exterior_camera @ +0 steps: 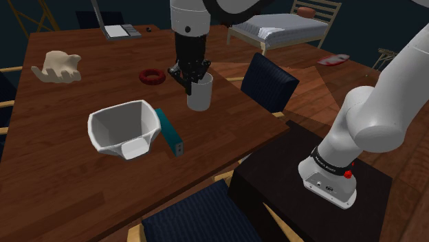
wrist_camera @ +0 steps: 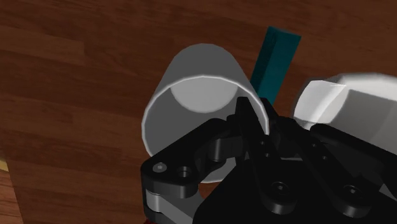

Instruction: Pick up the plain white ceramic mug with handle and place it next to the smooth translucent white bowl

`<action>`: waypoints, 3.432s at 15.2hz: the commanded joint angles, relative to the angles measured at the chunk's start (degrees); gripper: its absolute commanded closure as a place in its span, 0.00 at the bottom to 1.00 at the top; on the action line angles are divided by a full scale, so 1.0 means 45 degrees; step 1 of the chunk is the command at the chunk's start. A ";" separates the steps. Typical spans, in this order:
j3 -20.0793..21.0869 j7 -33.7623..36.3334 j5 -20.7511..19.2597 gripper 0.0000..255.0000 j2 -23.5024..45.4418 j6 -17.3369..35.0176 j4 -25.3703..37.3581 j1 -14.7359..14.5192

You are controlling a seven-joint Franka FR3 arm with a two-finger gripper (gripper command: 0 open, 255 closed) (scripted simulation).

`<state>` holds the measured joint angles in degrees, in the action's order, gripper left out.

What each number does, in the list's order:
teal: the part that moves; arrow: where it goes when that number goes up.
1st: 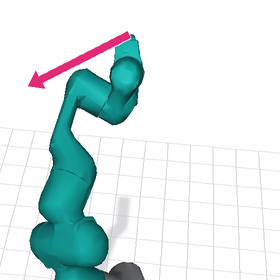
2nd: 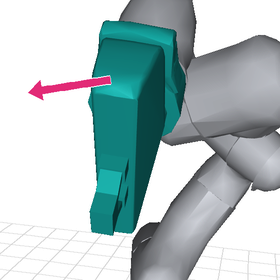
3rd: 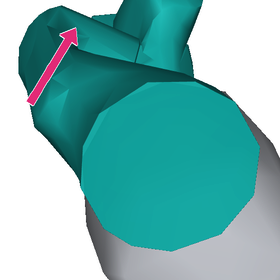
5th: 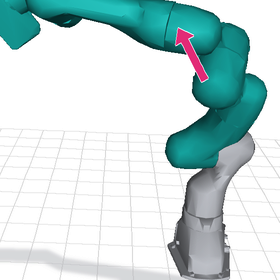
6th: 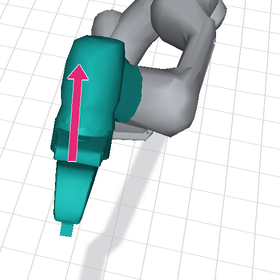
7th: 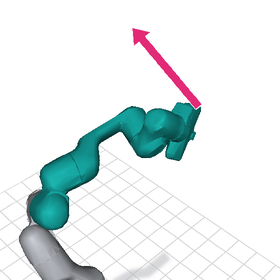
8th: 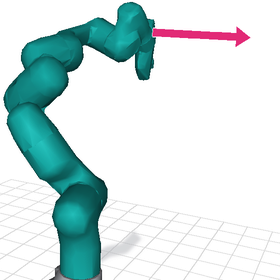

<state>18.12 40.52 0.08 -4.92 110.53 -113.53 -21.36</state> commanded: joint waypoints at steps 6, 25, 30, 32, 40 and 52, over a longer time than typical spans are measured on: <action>0.0043 0.0104 -0.0086 1.00 0.0249 0.1229 -0.0986 -0.0021; 0.0101 0.0583 -0.0672 1.00 0.1626 0.4394 -0.2856 -0.0057; 0.0100 0.0606 -0.0702 1.00 0.1685 0.4493 -0.2899 -0.0059; 0.0100 0.0606 -0.0702 1.00 0.1685 0.4493 -0.2899 -0.0059; 0.0100 0.0606 -0.0701 0.00 0.1685 0.4493 -0.2899 -0.0059; 0.0108 0.0323 -0.0302 0.00 0.0802 0.2937 -0.2172 -0.0046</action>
